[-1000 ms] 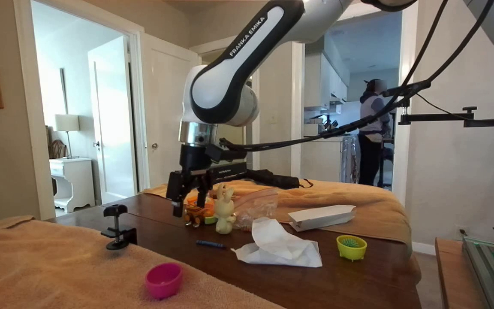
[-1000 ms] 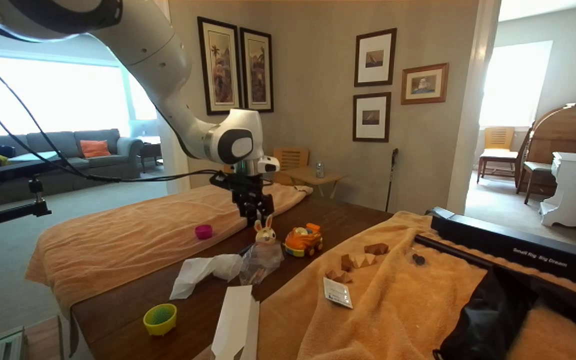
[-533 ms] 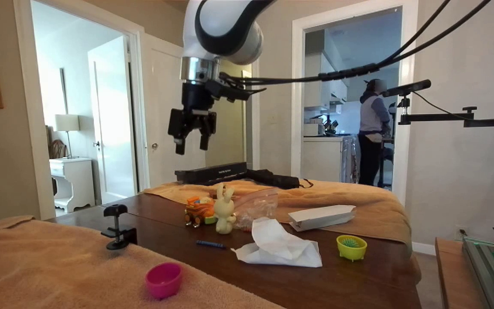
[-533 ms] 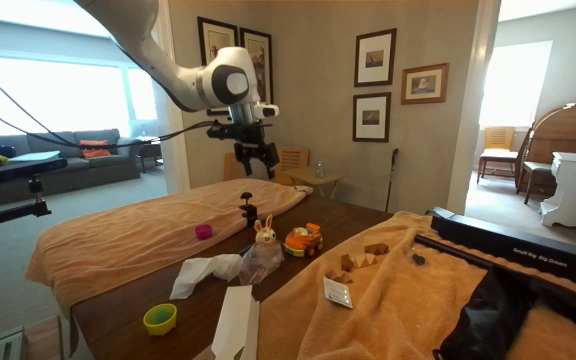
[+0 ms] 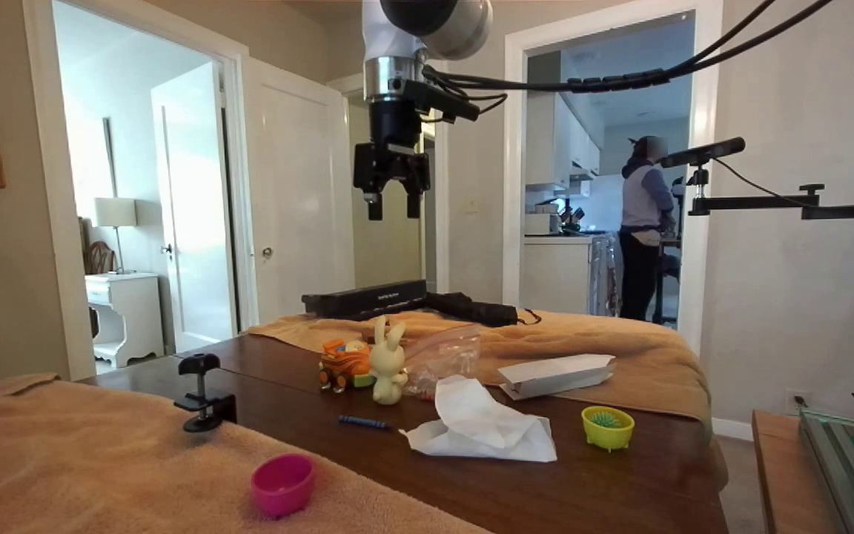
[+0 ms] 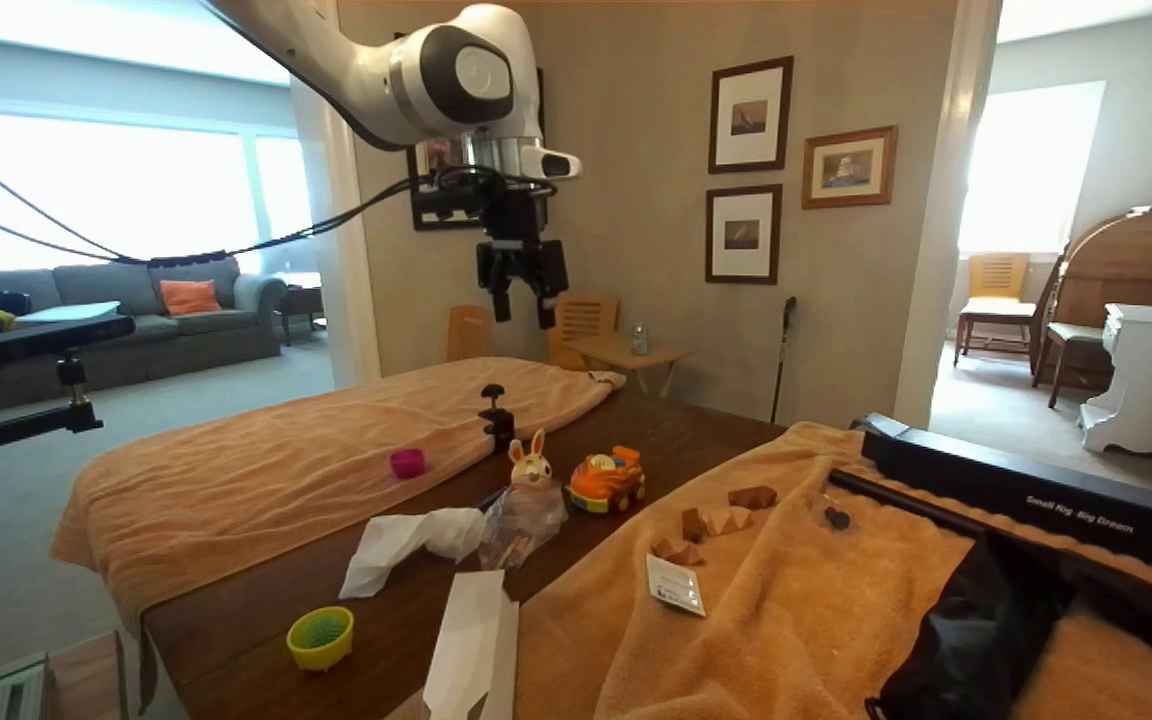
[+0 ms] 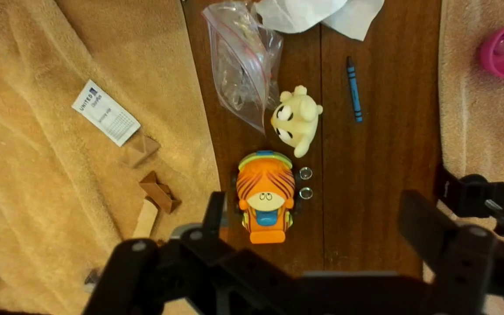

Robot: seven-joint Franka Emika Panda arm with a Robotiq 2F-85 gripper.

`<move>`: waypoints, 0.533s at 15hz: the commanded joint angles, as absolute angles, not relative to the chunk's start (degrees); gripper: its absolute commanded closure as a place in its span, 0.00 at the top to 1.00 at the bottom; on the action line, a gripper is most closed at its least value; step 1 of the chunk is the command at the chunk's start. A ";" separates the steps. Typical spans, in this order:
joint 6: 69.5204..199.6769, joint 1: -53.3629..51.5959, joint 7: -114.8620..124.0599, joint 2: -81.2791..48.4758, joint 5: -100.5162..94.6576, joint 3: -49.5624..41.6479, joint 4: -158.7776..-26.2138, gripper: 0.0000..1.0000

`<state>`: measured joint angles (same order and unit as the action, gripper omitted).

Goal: Remove the blue crayon from the clear plastic.

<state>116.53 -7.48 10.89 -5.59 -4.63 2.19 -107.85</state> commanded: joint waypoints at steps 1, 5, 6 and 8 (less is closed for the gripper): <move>114.53 -5.77 10.06 -4.74 -1.02 2.67 -109.55 1.00; 116.06 -5.00 6.21 -4.93 3.71 2.98 -111.59 1.00; 116.41 -5.01 5.82 -4.94 3.88 2.98 -112.03 1.00; 116.70 -5.34 7.07 -4.95 2.13 2.93 -112.67 1.00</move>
